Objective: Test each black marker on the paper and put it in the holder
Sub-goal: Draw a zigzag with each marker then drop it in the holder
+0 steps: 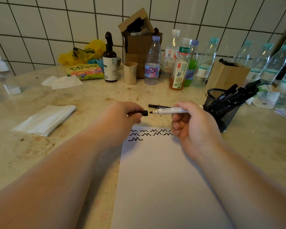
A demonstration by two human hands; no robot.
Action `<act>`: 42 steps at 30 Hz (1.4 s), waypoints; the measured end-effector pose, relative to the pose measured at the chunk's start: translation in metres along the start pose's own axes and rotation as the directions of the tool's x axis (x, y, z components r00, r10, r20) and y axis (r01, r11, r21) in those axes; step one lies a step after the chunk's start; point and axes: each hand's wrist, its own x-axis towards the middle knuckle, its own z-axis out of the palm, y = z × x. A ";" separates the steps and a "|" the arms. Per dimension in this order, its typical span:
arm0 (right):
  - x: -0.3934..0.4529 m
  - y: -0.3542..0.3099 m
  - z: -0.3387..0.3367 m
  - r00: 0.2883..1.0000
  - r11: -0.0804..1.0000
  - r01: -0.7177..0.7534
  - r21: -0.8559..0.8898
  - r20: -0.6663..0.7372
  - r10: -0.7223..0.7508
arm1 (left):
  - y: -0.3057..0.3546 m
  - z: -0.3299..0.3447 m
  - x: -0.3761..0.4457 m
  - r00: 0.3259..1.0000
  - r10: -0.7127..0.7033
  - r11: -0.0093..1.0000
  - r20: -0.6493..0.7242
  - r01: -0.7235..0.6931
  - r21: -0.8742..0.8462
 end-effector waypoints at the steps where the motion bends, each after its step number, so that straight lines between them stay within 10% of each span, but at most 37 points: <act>1: 0.000 0.000 0.000 1.000 1.000 0.001 -0.009 0.000 -0.001 | 0.000 0.000 0.000 1.000 0.015 1.000 -0.001 -0.015 0.014; 15: -0.006 0.001 0.002 0.990 0.997 0.009 -0.078 0.138 0.002 | 0.007 -0.003 -0.010 0.991 0.114 0.980 0.070 -0.124 0.159; 32: -0.010 -0.003 0.000 0.924 0.967 0.220 -0.131 0.347 -0.163 | 0.015 -0.013 -0.015 0.977 0.029 0.990 0.212 0.000 -0.138; 42: -0.005 0.004 -0.002 0.945 0.970 0.176 -0.170 0.304 -0.119 | 0.008 -0.007 -0.013 0.978 0.185 0.939 0.091 -0.203 0.279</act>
